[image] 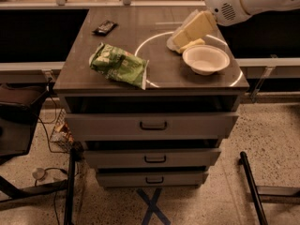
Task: Move green jalapeno chip bag near rxbar chocolate
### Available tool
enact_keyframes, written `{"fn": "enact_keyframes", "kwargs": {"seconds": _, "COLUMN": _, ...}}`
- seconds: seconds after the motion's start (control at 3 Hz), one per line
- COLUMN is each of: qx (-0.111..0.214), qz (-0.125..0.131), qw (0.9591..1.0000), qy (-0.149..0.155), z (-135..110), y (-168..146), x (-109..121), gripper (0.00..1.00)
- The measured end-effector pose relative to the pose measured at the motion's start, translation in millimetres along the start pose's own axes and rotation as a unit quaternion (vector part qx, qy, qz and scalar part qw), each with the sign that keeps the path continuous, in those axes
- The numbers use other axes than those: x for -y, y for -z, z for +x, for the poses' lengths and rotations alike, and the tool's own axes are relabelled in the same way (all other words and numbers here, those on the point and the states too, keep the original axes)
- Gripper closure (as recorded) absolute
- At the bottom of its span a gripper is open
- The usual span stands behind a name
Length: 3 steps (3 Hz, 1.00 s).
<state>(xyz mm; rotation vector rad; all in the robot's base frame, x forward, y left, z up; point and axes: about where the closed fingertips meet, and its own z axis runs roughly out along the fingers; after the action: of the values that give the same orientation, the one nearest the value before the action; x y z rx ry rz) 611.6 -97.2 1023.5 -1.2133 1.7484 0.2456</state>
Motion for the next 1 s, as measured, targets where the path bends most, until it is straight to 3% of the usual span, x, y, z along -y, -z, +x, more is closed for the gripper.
{"fn": "enact_keyframes", "kwargs": {"seconds": 0.33, "qx": -0.023, "qz": -0.025, "qw": 0.9994, "qy": -0.001, "z": 7.6, "y": -39.2, "x": -5.3, "gripper": 0.0}}
{"fn": "enact_keyframes", "kwargs": {"seconds": 1.0, "qx": -0.04, "qz": -0.092, "qw": 0.9948, "qy": -0.018, "z": 30.8, "y": -130.0, "x": -29.6, "gripper": 0.0}}
